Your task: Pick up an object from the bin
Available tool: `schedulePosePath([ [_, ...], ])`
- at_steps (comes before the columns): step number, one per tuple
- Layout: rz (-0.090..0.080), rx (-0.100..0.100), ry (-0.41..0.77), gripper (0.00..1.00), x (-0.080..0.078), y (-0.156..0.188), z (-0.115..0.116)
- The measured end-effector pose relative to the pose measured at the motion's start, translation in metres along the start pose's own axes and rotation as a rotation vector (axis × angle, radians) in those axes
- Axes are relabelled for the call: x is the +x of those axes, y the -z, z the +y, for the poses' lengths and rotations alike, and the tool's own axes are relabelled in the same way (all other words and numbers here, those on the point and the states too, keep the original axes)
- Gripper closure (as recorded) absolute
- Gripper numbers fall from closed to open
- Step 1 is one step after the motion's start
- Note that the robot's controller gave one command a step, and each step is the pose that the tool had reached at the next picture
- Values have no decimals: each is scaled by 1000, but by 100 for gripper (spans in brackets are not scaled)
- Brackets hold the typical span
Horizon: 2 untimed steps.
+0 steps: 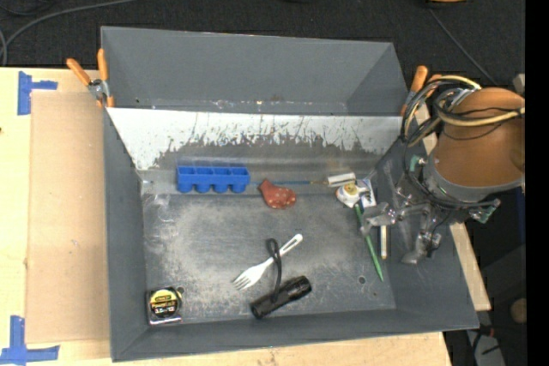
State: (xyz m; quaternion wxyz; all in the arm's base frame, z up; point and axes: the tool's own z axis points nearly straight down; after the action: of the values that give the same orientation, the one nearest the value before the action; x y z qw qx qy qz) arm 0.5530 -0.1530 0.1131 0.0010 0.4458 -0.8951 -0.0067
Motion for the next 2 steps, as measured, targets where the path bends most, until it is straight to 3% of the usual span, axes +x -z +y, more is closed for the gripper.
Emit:
schedulePosePath([
  [1,-8,7,378,0,-15,-29,-7],
  [2,-15,-1,408,100,-13,-39,-7],
])
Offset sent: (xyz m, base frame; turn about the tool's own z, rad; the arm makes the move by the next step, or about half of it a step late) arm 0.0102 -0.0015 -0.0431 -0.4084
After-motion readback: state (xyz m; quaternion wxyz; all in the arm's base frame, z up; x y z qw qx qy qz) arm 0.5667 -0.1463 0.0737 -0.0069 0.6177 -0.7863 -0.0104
